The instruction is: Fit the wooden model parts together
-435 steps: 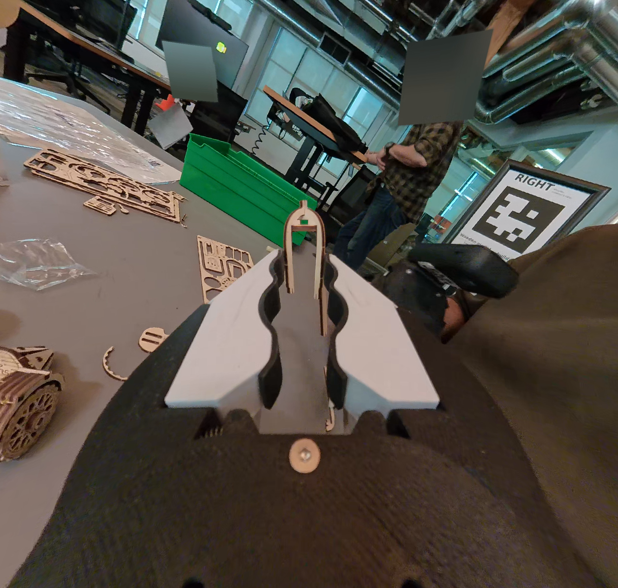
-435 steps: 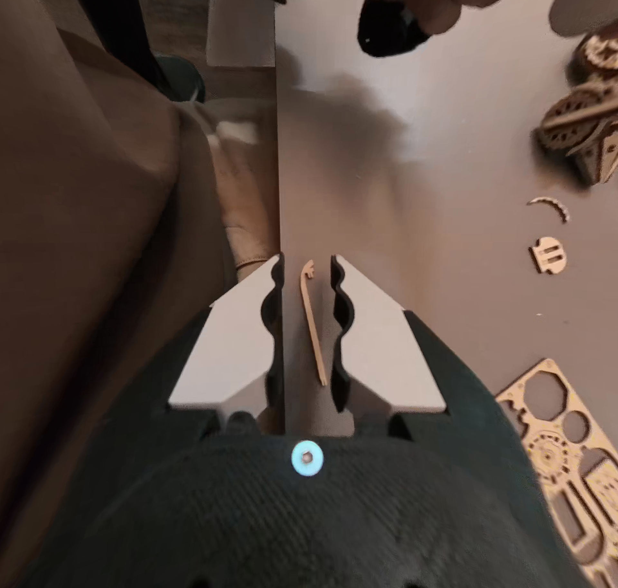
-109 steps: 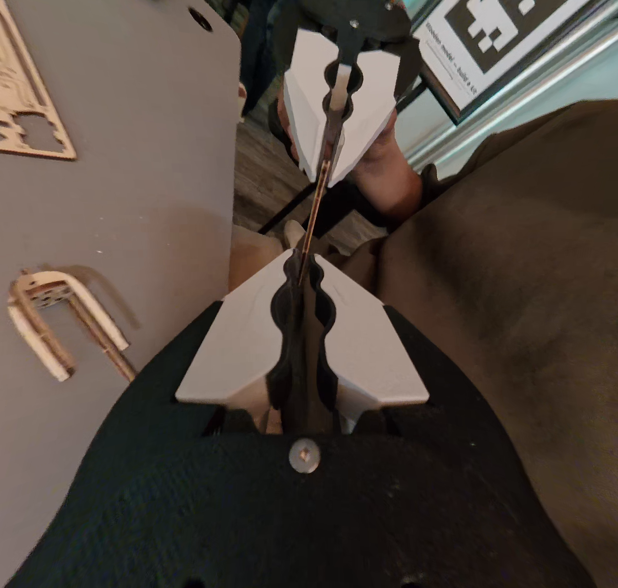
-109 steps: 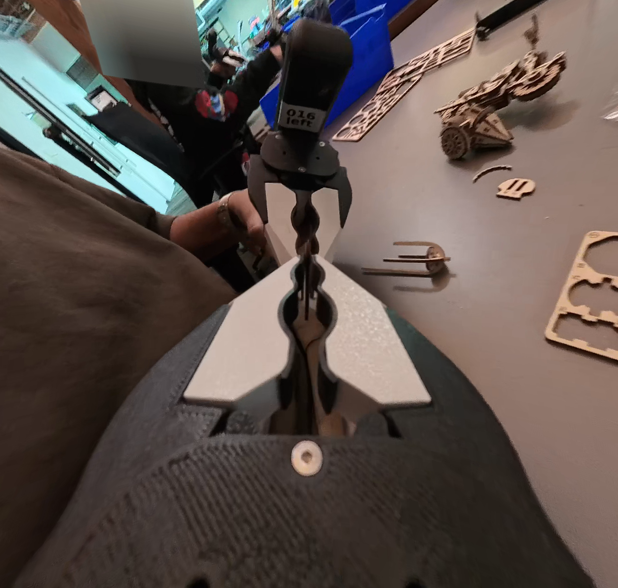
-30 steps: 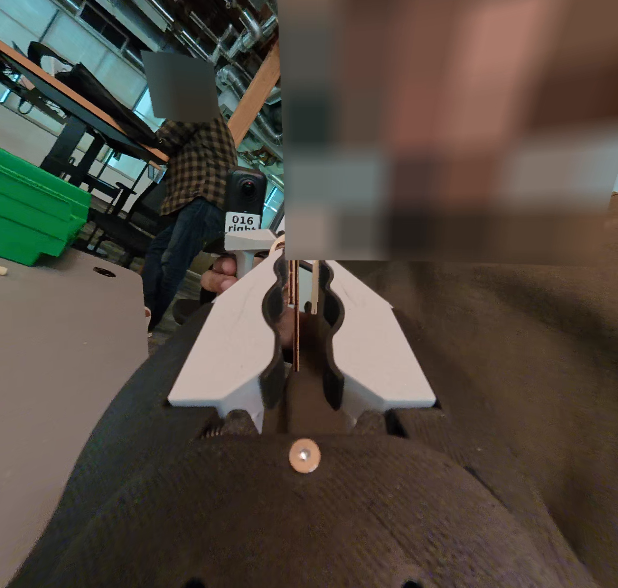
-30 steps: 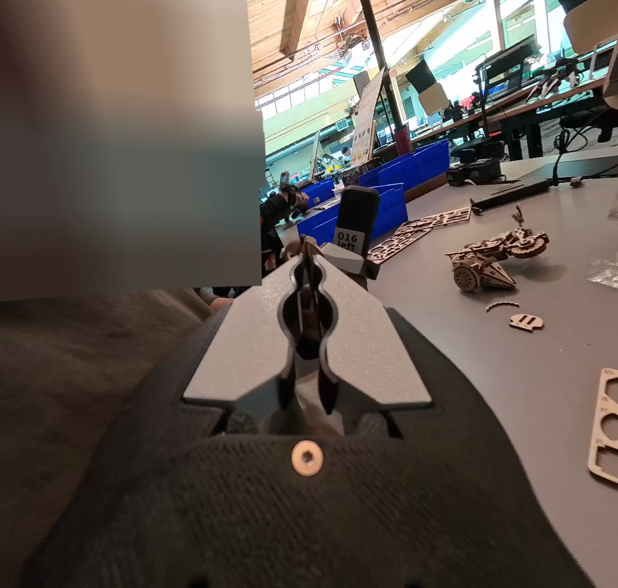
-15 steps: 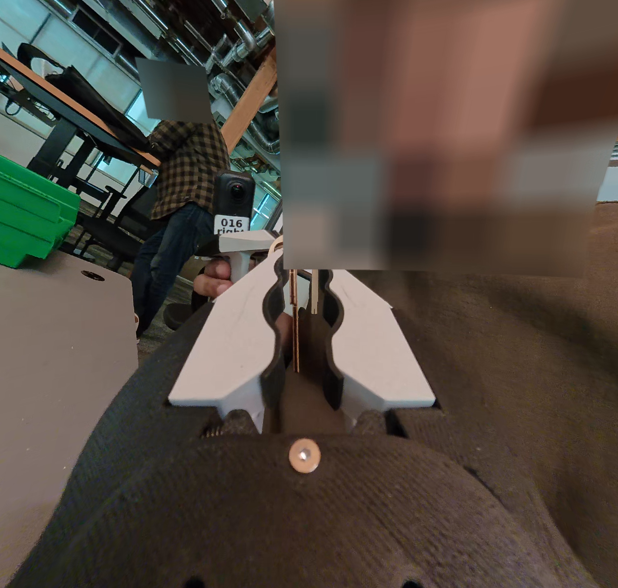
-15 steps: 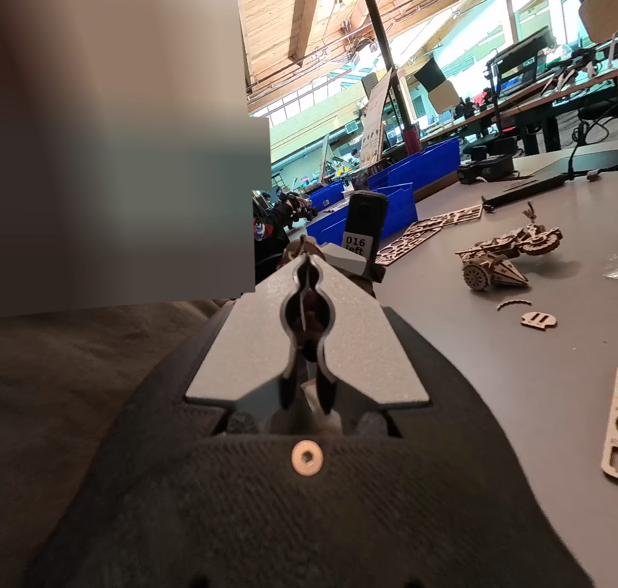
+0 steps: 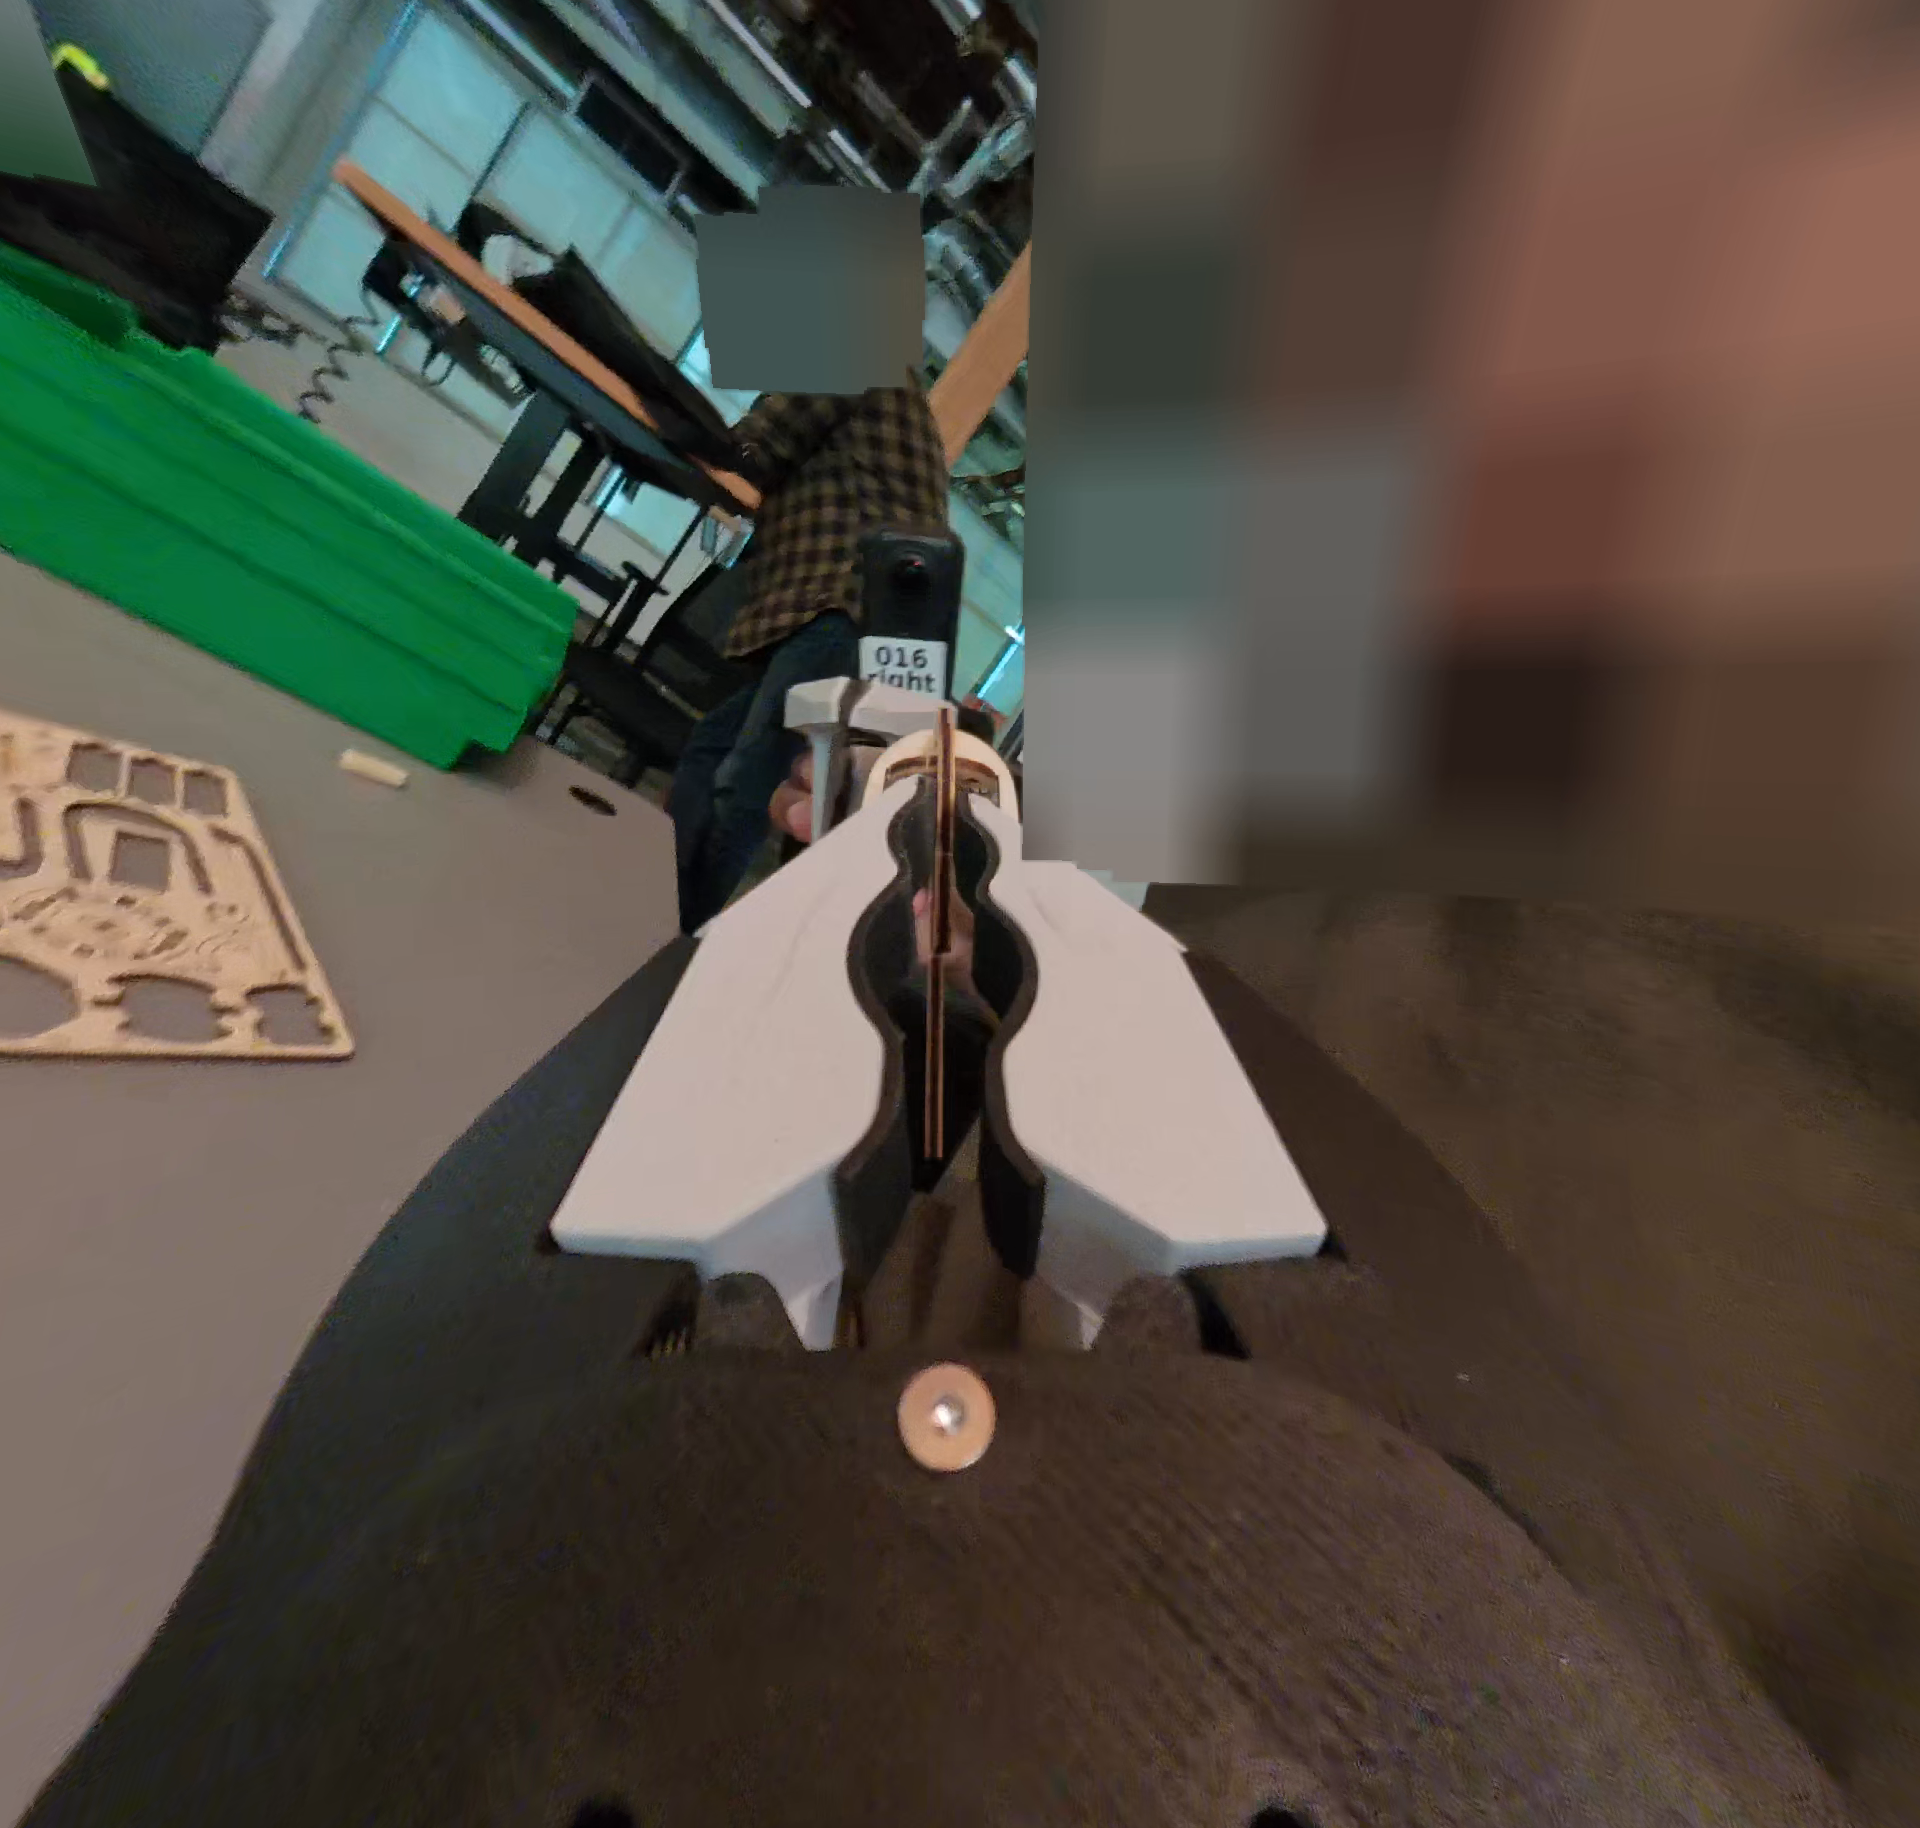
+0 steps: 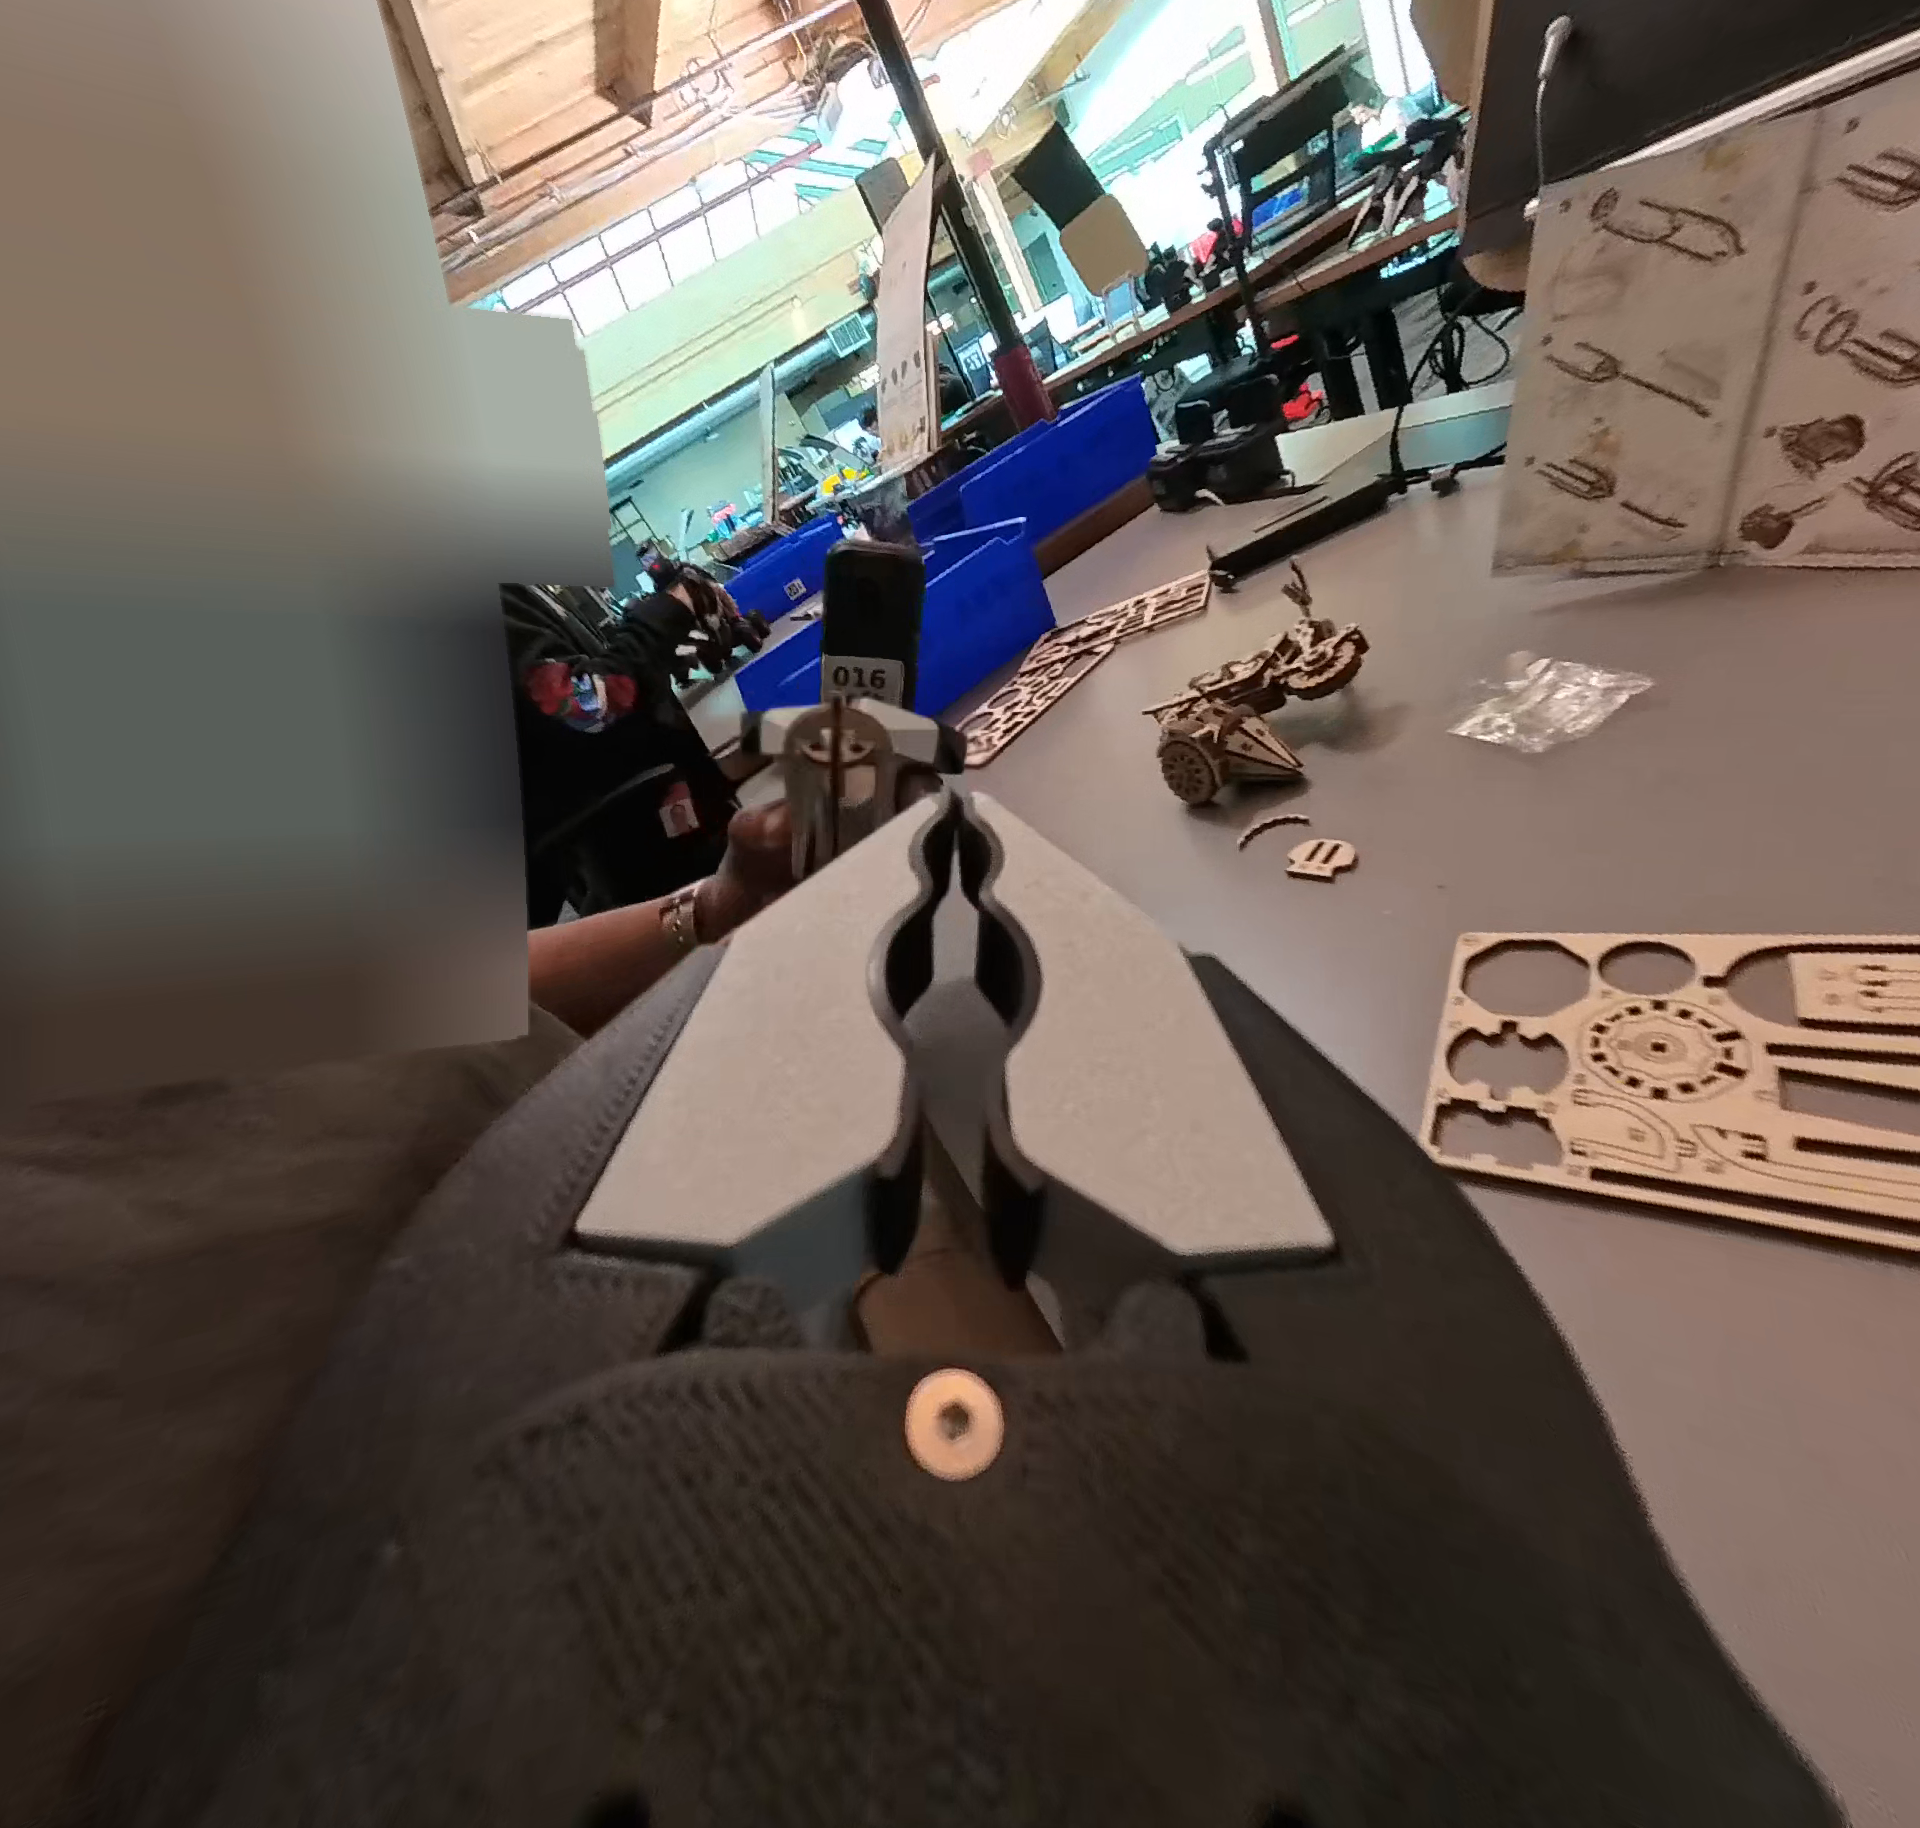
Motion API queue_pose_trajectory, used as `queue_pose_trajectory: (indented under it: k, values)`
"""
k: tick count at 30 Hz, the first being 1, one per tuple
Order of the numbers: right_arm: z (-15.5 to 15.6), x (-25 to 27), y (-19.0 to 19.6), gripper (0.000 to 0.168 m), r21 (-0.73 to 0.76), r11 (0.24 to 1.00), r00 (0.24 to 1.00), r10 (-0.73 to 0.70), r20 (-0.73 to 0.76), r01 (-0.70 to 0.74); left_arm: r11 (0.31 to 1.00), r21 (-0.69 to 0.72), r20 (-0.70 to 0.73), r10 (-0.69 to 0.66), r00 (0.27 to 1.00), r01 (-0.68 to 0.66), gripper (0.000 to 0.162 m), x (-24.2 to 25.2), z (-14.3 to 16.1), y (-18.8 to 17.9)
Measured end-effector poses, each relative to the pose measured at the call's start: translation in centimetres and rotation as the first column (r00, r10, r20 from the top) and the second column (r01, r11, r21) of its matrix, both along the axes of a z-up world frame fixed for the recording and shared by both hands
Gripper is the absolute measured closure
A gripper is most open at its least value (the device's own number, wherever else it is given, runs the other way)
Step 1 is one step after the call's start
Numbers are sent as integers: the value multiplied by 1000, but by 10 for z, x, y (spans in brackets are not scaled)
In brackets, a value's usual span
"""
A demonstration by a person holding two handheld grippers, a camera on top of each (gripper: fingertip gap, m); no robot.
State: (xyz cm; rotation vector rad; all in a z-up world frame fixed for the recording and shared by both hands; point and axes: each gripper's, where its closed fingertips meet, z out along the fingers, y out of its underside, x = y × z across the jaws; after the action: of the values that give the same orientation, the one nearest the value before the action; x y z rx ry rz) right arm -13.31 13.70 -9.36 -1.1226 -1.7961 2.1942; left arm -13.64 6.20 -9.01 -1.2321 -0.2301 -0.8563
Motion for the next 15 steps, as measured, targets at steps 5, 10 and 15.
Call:
queue_pose_trajectory:
  k: [5,10,15]
  values:
    - [-10,-3,-2,168,2,1000,999,5,51,-5,929,-370,70,18,997,9,161,-16,-60,12]
    - [-17,-6,0,168,3,1000,996,-5,89,5,781,-624,-20,9,1000,-20,161,-11,-108,16]
    - [-15,-4,-1,168,-1,1000,996,-3,88,3,687,-727,-38,-27,999,-9,159,-3,-134,18]
